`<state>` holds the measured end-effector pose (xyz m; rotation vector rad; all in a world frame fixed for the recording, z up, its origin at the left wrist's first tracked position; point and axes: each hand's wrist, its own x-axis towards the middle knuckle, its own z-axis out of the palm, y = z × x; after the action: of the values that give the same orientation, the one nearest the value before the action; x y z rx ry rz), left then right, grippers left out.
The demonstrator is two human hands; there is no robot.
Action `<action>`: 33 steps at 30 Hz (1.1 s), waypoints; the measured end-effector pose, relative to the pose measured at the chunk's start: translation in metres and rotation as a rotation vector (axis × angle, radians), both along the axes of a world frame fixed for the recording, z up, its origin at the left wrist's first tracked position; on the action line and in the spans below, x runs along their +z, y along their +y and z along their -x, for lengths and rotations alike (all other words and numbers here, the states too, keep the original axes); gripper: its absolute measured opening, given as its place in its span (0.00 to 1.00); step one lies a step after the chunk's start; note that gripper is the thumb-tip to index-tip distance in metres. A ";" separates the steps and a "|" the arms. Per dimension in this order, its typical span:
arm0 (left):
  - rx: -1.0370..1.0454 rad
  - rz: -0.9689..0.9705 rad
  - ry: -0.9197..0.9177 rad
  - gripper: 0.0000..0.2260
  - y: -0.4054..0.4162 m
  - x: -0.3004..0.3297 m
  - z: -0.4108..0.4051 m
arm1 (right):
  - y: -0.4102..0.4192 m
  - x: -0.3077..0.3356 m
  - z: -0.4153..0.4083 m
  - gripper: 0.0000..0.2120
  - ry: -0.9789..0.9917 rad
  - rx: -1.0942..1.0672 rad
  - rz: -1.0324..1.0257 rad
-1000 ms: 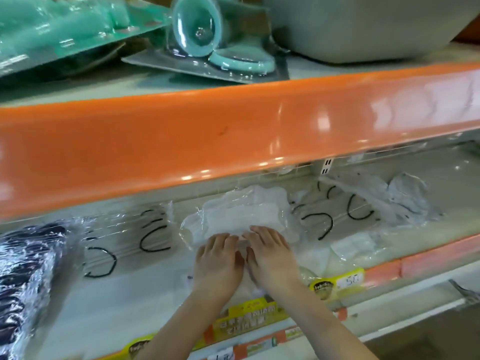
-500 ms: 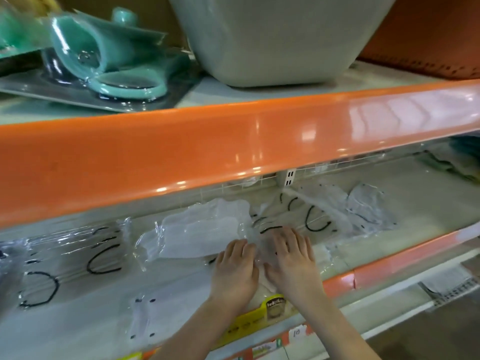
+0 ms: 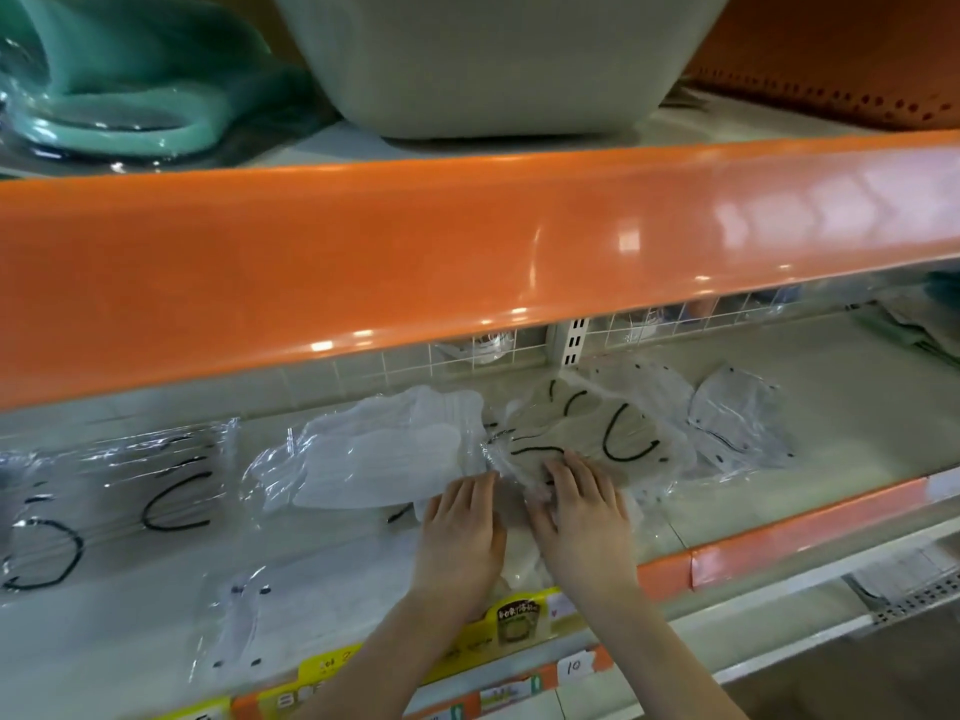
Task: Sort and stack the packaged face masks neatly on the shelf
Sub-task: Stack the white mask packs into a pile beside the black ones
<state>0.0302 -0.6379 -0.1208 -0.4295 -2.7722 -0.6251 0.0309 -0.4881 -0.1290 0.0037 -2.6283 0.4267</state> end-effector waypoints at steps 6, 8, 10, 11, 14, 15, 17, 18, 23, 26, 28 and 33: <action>0.016 -0.017 -0.002 0.15 0.000 0.000 -0.002 | 0.002 0.002 -0.002 0.20 0.042 -0.017 0.159; 0.006 -0.067 0.021 0.13 0.000 -0.001 -0.002 | 0.003 0.002 -0.002 0.22 0.027 -0.031 0.187; -0.005 -0.103 0.066 0.12 0.000 -0.001 -0.001 | 0.003 0.003 -0.004 0.24 0.006 -0.061 0.262; -0.010 -0.114 0.083 0.12 -0.001 -0.001 0.001 | 0.004 0.004 -0.005 0.25 0.005 -0.074 0.315; -0.010 -0.184 0.048 0.11 -0.001 0.007 0.003 | 0.004 0.005 -0.007 0.24 0.051 -0.058 0.384; 0.002 -0.258 -0.030 0.11 0.001 0.015 0.002 | 0.004 0.006 -0.007 0.22 0.074 -0.034 0.376; 0.008 -0.463 -0.280 0.12 0.004 0.030 -0.002 | 0.004 0.008 -0.007 0.19 0.087 0.033 0.351; 0.009 -0.540 -0.379 0.12 0.005 0.035 -0.004 | 0.003 0.008 -0.007 0.19 0.075 0.074 0.333; 0.101 -0.965 -0.676 0.22 0.002 0.049 -0.009 | -0.011 0.005 -0.010 0.17 0.115 0.257 0.212; 0.230 -1.042 -0.655 0.15 -0.013 0.053 -0.010 | -0.029 0.006 -0.012 0.14 0.137 0.356 0.164; 0.309 -1.028 -0.598 0.10 -0.029 0.052 -0.012 | -0.041 0.004 -0.012 0.11 0.145 0.457 0.130; 0.460 -1.055 -0.522 0.13 -0.078 0.052 -0.019 | -0.074 0.002 -0.018 0.16 0.044 0.625 0.032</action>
<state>0.0488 -0.7162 -0.0688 0.6441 -2.3005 -2.0597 0.0486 -0.5621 -0.1270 0.8274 -2.5294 0.6608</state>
